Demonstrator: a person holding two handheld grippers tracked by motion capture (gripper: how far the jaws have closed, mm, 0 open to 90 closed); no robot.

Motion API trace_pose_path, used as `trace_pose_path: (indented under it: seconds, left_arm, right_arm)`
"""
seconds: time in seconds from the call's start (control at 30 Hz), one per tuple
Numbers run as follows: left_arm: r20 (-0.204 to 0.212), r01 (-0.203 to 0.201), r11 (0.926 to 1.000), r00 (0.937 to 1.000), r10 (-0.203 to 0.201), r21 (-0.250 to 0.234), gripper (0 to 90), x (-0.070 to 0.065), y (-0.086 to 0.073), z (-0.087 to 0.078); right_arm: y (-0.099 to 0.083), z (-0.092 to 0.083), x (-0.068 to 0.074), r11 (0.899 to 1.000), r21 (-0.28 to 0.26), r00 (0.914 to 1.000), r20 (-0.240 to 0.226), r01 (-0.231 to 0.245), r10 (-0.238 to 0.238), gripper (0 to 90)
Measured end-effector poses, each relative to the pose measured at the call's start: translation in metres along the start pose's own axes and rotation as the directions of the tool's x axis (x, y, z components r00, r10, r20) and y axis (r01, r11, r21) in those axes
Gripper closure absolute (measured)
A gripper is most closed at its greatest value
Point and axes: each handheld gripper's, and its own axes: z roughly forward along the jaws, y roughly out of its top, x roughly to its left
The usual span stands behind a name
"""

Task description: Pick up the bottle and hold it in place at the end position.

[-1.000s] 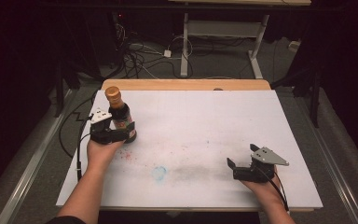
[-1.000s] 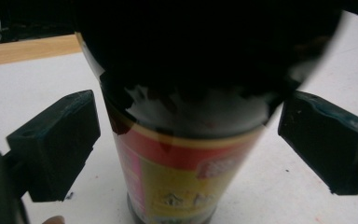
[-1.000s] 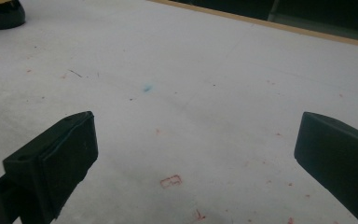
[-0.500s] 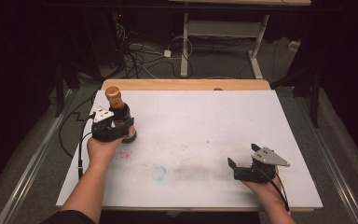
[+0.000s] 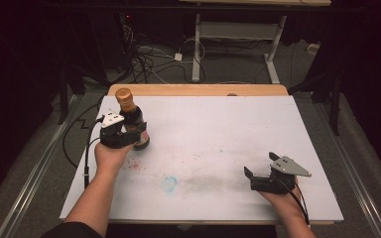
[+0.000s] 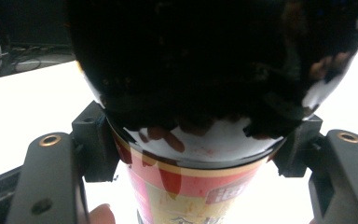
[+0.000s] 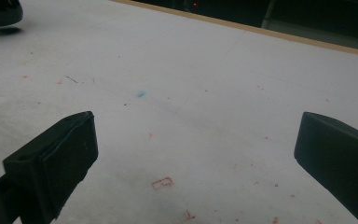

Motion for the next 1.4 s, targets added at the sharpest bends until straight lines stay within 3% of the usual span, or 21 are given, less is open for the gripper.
trace_pose_path:
  seconds: [0.2, 0.3, 0.63, 0.9, 1.07, 1.23, 1.4]
  left_arm:
    - [0.051, 0.013, 0.9995, 0.9986, -0.014, 0.028, 29.1, -0.016, -0.007, 0.008]
    - [0.083, 0.037, 0.9988, 0.9958, -0.04, 0.032, 29.1, -0.027, -0.01, 0.012]
    - [0.172, 0.011, 0.9968, 0.9847, -0.025, 0.079, 29.0, -0.067, -0.025, 0.031]
    - [0.244, 0.01, 0.9926, 0.969, -0.039, 0.121, 29.0, -0.096, -0.041, 0.047]
    - [0.292, -0.014, 0.9887, 0.9559, -0.03, 0.149, 28.9, -0.112, -0.051, 0.053]
    - [0.324, -0.025, 0.9856, 0.9454, -0.032, 0.167, 28.9, -0.123, -0.061, 0.055]
    - [0.353, -0.065, 0.9804, 0.9355, -0.005, 0.186, 28.9, -0.13, -0.068, 0.053]
  right_arm:
    - [0.0, 0.0, -0.001, 1.0, 0.0, 1.0, -0.003, -0.002, 0.002, 0.4]
    - [0.0, -0.001, -0.001, 1.0, -0.001, 1.0, -0.002, -0.001, 0.001, 0.4]
    - [0.0, -0.002, -0.002, 1.0, -0.006, 0.9999, -0.003, -0.014, 0.014, 0.4]
    - [-0.001, -0.003, -0.004, 1.0, -0.007, 0.9999, -0.003, -0.016, 0.016, 0.4]
    - [-0.001, -0.006, -0.006, 1.0, -0.012, 0.9997, 0.002, -0.023, 0.023, 0.4]
    - [-0.002, -0.007, -0.007, 1.0, -0.014, 0.9997, 0.002, -0.023, 0.023, 0.4]
    - [-0.003, -0.009, -0.009, 0.999, -0.015, 0.9995, 0.009, -0.03, 0.031, 0.4]
